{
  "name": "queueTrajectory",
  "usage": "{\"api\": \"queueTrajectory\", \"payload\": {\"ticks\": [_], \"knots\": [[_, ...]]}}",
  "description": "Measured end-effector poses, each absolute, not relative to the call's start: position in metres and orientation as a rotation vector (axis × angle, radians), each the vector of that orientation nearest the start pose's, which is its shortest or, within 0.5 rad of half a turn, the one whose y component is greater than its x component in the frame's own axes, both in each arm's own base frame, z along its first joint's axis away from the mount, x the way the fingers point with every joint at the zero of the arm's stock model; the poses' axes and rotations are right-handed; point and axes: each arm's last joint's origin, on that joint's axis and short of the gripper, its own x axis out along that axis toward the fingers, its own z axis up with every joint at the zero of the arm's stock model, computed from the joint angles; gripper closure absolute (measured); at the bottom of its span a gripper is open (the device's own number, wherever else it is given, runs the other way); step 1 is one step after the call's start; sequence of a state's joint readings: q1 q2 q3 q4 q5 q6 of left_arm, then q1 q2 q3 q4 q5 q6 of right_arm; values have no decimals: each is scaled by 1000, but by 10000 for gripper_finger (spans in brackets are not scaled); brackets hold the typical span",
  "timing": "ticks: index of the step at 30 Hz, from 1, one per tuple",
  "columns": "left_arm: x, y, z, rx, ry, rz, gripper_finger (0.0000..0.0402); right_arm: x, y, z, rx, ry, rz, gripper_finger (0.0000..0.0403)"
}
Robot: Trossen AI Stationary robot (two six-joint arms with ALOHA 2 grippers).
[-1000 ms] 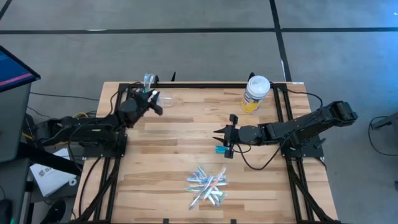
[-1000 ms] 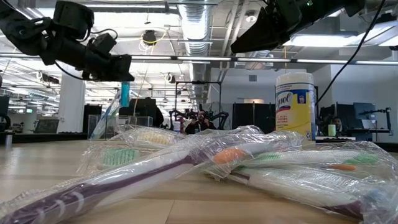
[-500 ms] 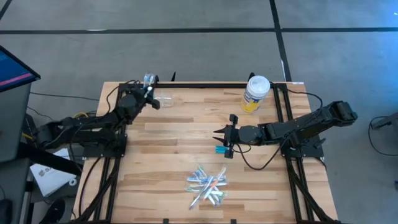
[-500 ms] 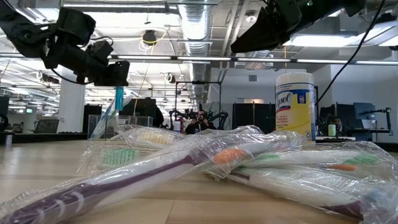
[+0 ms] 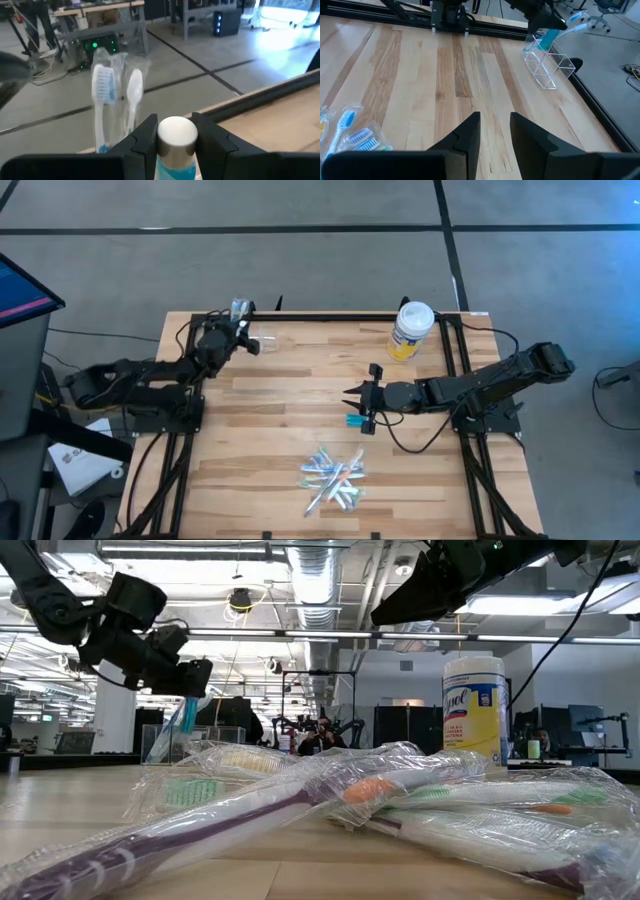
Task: Pick & Place toothbrushing station
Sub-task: Put the blue mouthwash into the transparent organizer
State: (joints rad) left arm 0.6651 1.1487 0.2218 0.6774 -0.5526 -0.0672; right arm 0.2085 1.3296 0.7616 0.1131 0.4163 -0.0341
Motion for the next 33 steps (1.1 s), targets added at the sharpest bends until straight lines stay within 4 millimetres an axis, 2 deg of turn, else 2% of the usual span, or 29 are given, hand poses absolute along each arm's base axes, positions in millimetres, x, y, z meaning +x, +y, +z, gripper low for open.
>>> {"api": "queueTrajectory", "payload": {"ticks": [20, 33], "knots": [[152, 142, 136, -105, 307, 1234, 301, 277, 47, 237, -175, 438, -197, 306], [152, 143, 133, -106, 316, 1234, 300, 277, 47, 237, -174, 438, -197, 306]]}}
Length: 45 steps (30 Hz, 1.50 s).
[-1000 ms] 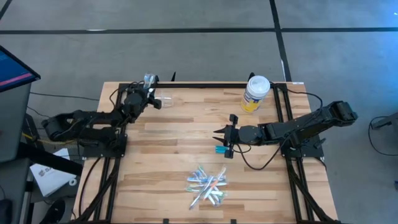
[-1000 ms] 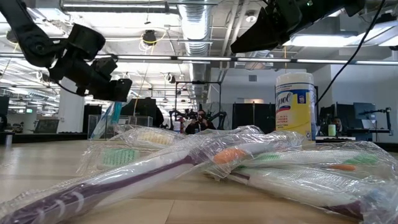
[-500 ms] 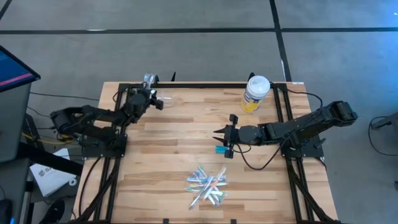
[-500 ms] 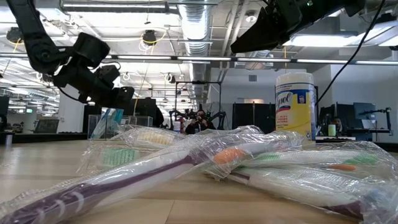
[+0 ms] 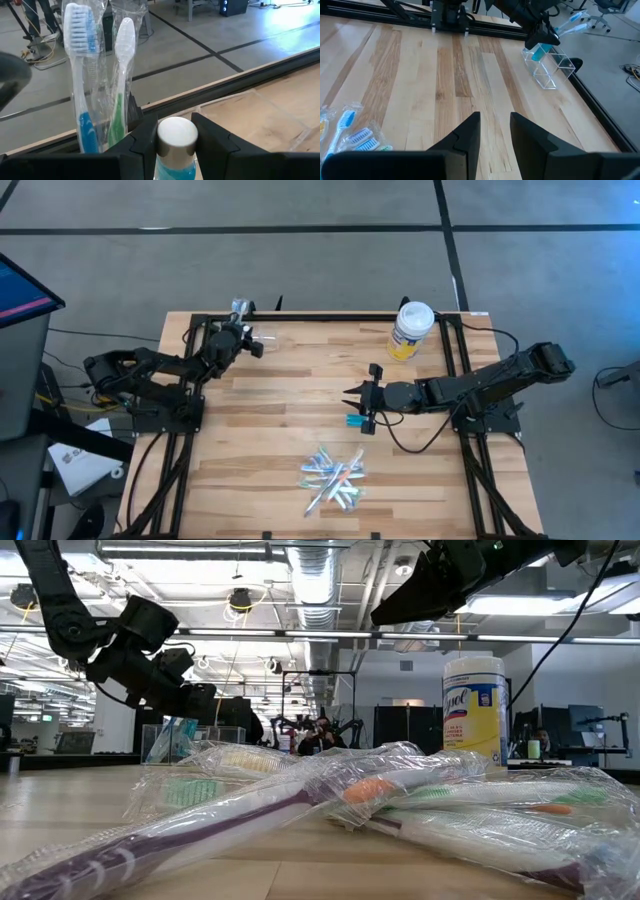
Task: Pick & Place toothbrushing station
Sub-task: Put the blue mouthwash into the transparent organizer
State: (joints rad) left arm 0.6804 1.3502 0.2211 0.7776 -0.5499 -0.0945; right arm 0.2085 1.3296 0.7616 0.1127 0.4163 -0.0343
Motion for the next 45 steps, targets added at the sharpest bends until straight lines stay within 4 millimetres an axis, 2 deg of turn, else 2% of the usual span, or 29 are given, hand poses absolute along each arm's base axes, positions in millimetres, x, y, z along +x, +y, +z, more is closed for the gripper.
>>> {"api": "queueTrajectory", "payload": {"ticks": [13, 26, 39, 45], "knots": [[152, 143, 134, -106, 315, 1234, 299, 277, 47, 237, -174, 438, -197, 306], [152, 143, 134, -106, 313, 1234, 274, 277, 47, 237, -174, 438, -197, 306], [152, 143, 134, -101, 309, 1233, 273, 277, 47, 237, -175, 438, -196, 306], [151, 141, 146, -95, 244, 1233, 273, 277, 47, 237, -175, 438, -197, 306]]}}
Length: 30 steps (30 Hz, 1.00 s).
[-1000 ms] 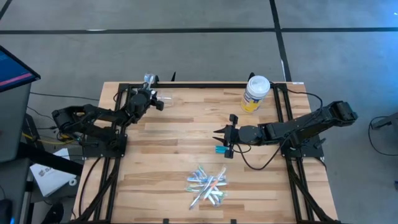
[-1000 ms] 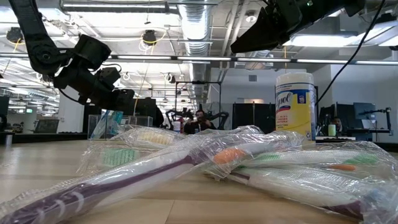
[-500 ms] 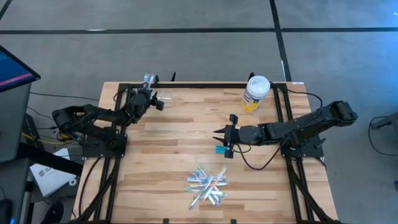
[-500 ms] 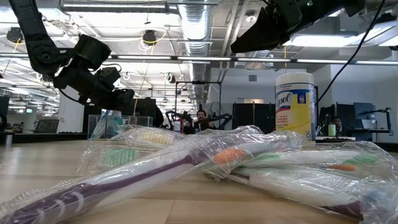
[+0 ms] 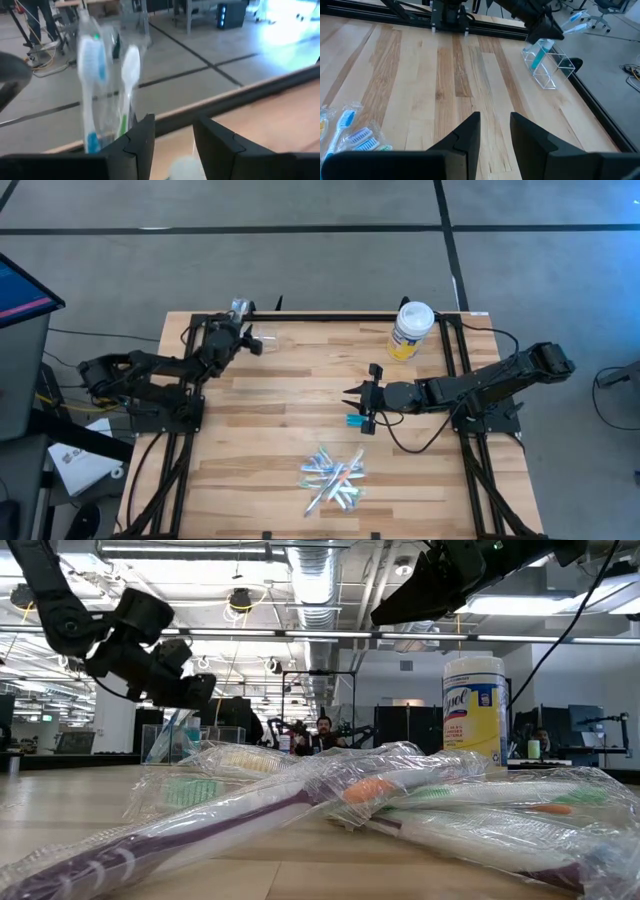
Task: Pick & Place toothbrushing station
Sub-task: Put the blue mouthwash into the transparent organizer, then put the orange toothbrush into the transparent organizer
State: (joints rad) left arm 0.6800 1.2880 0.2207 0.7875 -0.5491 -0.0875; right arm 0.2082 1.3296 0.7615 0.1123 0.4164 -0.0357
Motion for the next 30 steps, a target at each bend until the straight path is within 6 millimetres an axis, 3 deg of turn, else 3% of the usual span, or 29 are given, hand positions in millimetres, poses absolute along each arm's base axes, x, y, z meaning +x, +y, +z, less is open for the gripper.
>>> {"api": "queueTrajectory", "payload": {"ticks": [9, 14, 23, 30], "knots": [[155, 131, 162, -95, 155, 1118, 273, 277, 46, 237, -174, 439, -198, 306], [167, 118, 163, -134, 138, 883, 273, 277, 46, 237, -174, 439, -198, 306], [190, 76, 163, -143, 159, 449, 273, 277, 48, 236, -157, 445, -123, 306], [201, 41, 163, -129, 170, 257, 273, 275, 49, 232, -148, 493, -74, 306]]}}
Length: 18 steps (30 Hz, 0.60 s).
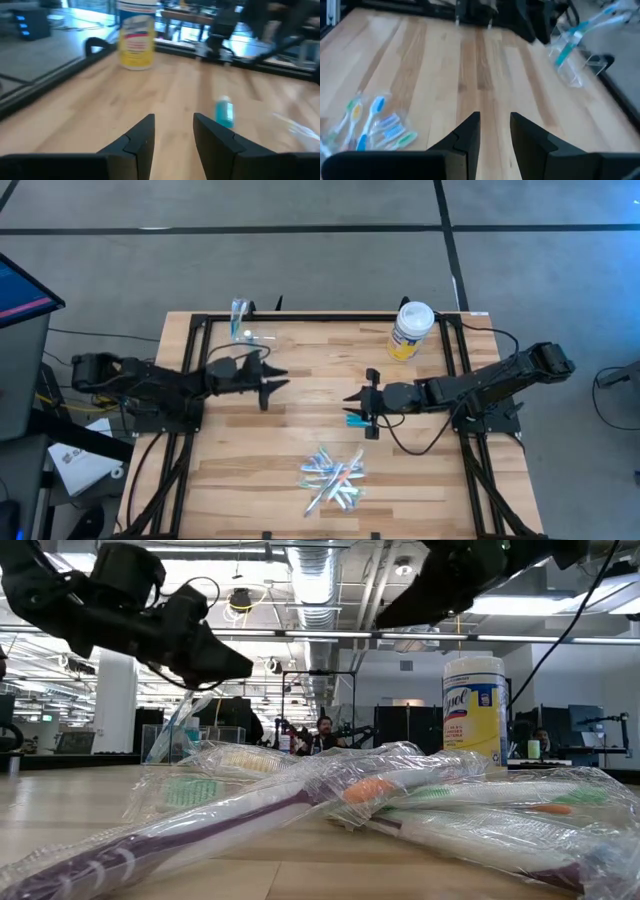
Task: Pick & Place toothbrushing station
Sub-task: Put the orange toothbrush into the transparent organizer
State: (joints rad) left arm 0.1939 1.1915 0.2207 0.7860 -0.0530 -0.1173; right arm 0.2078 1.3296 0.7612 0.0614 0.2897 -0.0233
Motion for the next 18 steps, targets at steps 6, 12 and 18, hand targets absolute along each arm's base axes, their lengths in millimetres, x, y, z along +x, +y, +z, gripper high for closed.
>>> {"api": "queueTrajectory", "payload": {"ticks": [6, 12, 18], "knots": [[204, 20, 163, -120, 175, 152, 273, 268, 55, 222, -71, 617, 30, 306], [205, 10, 163, -116, 177, 108, 273, 260, 67, 215, -30, 703, 69, 306], [205, 10, 163, -116, 176, 106, 273, 257, 81, 200, 37, 801, 67, 306]]}}
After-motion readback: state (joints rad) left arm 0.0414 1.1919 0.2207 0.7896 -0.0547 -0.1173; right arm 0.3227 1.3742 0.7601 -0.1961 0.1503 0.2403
